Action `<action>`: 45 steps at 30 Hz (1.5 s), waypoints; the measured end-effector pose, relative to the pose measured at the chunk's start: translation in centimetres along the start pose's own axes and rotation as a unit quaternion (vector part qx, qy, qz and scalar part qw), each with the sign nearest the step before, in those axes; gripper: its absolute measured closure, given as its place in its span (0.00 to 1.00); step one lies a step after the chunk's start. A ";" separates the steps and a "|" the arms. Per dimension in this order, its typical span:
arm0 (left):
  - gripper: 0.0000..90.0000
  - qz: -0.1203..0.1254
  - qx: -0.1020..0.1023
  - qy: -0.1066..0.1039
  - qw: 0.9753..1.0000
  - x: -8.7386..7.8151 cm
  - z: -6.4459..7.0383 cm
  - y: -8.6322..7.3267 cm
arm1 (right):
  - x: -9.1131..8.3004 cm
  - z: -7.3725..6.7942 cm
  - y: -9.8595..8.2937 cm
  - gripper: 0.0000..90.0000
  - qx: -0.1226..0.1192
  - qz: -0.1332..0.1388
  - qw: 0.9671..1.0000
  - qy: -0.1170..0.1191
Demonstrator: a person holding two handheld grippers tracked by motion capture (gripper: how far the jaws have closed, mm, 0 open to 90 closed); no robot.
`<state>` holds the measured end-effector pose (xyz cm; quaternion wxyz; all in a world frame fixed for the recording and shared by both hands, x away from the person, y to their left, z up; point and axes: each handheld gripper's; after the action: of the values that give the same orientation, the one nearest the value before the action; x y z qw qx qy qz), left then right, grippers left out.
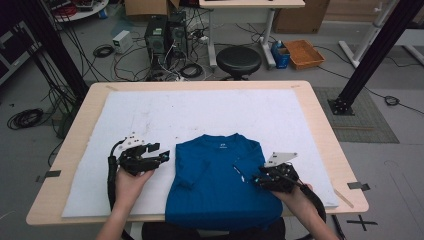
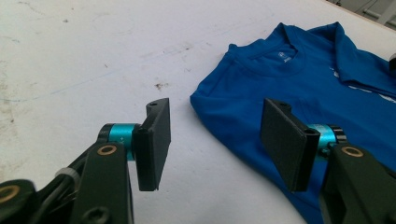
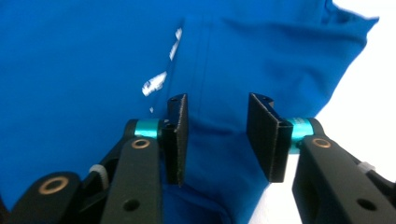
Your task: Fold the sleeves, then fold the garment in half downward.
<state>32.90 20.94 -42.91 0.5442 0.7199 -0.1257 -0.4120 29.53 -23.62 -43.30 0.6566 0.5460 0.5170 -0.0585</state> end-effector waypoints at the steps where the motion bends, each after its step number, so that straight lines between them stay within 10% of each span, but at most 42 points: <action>1: 0.48 0.001 0.003 0.000 1.000 0.0 0.1 0.1 | -0.2 0.0 0.1 0.63 0.004 0.009 1.000 0.002; 19: 0.48 0.006 0.060 0.019 0.998 0.2 1.4 1.9 | -2.6 6.9 3.2 0.44 0.075 0.147 0.986 -0.013; 35: 0.46 0.006 0.053 0.003 0.999 0.6 1.3 2.0 | -2.5 8.0 2.8 0.43 0.093 0.165 0.981 -0.033; 45: 0.47 -0.032 -0.005 -0.009 0.999 3.6 -0.7 2.9 | -0.1 9.7 4.2 0.58 0.142 0.131 0.981 -0.007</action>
<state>36.47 18.10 -41.95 0.5336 0.7169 -0.1055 -0.4362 38.18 -29.57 -41.73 0.5782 0.6964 0.4224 -0.0486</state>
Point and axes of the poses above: each handheld gripper's, and its own axes: x roughly forward along the jaws, y roughly out of its top, z roughly to its right, and after that the axes turned 15 degrees about x, right-handed
